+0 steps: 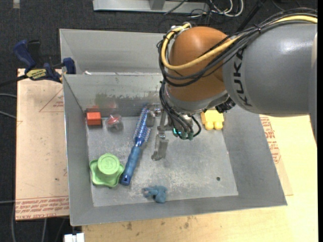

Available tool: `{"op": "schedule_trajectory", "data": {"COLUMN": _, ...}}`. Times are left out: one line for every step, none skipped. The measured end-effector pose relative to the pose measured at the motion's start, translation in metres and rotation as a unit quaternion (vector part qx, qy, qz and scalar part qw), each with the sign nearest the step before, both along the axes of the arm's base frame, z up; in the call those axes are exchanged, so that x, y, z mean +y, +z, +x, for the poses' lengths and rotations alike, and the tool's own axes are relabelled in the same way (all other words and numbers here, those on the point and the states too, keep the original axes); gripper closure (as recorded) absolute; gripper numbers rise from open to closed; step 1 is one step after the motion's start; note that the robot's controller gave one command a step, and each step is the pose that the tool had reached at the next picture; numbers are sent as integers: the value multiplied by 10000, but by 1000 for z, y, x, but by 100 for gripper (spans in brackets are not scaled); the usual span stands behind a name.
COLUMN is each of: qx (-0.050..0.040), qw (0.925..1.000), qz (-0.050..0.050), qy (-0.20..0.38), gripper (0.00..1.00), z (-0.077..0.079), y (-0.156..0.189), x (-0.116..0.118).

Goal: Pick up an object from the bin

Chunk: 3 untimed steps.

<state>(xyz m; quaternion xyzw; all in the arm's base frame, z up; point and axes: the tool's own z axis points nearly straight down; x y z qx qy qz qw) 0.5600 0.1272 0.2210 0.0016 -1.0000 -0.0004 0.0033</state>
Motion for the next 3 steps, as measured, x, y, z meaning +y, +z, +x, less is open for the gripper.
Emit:
{"op": "schedule_trajectory", "data": {"qx": -5, "qw": 10000, "qz": -1, "qy": -23, "gripper": 0, "z": 3, "y": -156, "x": 27}}
{"op": "schedule_trajectory", "data": {"qx": -20, "qw": 9998, "qz": 13, "qy": -199, "gripper": 0, "z": -43, "y": -151, "x": 98}}
{"op": "schedule_trajectory", "data": {"qx": -54, "qw": 9997, "qz": 3, "qy": -242, "gripper": 100, "z": -38, "y": -149, "x": 92}}
